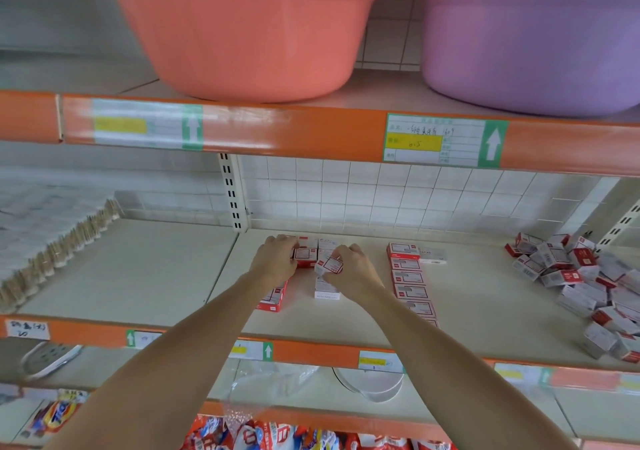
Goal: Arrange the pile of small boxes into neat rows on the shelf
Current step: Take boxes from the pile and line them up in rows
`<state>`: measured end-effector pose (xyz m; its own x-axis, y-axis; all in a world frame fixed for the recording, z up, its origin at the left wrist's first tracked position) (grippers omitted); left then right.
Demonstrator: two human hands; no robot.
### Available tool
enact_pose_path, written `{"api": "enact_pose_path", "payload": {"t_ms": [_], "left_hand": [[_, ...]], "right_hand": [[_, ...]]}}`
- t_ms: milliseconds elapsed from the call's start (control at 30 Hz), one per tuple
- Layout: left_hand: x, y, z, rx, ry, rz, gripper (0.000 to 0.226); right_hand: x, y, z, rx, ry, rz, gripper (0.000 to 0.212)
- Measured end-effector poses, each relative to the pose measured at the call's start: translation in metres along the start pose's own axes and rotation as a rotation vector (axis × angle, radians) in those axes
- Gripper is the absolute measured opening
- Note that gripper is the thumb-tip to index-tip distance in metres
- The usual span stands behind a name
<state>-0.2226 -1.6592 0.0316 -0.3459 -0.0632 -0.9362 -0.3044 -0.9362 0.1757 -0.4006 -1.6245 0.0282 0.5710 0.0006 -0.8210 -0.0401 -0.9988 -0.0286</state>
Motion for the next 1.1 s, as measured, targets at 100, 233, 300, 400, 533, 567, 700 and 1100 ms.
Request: {"api": "enact_pose_path", "payload": {"t_ms": [100, 233, 300, 400, 533, 567, 700, 1100], "left_hand": [[0.008, 0.008, 0.01, 0.029, 0.091, -0.087, 0.043], [0.022, 0.015, 0.014, -0.001, 0.174, -0.16, 0.036], [0.025, 0.019, 0.014, -0.016, 0.183, -0.141, 0.037], [0.028, 0.024, 0.014, -0.036, 0.177, -0.133, 0.038], [0.032, 0.029, 0.012, -0.048, 0.169, -0.146, 0.04], [0.032, 0.029, 0.012, -0.051, 0.169, -0.146, 0.04], [0.033, 0.033, 0.014, -0.077, 0.183, -0.17, 0.041], [-0.003, 0.029, 0.011, -0.113, -0.098, -0.055, 0.038]], "right_hand": [[0.002, -0.001, 0.004, 0.005, -0.008, -0.005, 0.05], [0.003, -0.001, 0.004, 0.001, -0.001, -0.006, 0.051], [0.004, -0.001, 0.002, -0.009, -0.001, -0.005, 0.051], [0.006, 0.0, 0.002, -0.026, -0.007, -0.003, 0.051], [0.008, 0.002, 0.003, -0.027, 0.003, 0.008, 0.05], [0.009, 0.003, 0.003, -0.03, 0.005, 0.011, 0.05], [0.009, 0.004, 0.001, -0.044, 0.018, 0.026, 0.049], [0.004, 0.005, 0.002, 0.01, 0.04, 0.042, 0.047]]}}
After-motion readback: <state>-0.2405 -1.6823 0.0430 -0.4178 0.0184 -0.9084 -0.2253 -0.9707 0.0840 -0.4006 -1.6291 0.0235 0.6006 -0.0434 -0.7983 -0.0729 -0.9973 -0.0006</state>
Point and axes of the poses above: each hand's wrist, its own y-axis towards the middle knuckle, its own x-axis out of the palm, z = x × y, the point moved 6 cm from there along y, towards the middle knuckle, and after that the axes turned 6 degrees about x, right-handed, at the moved point
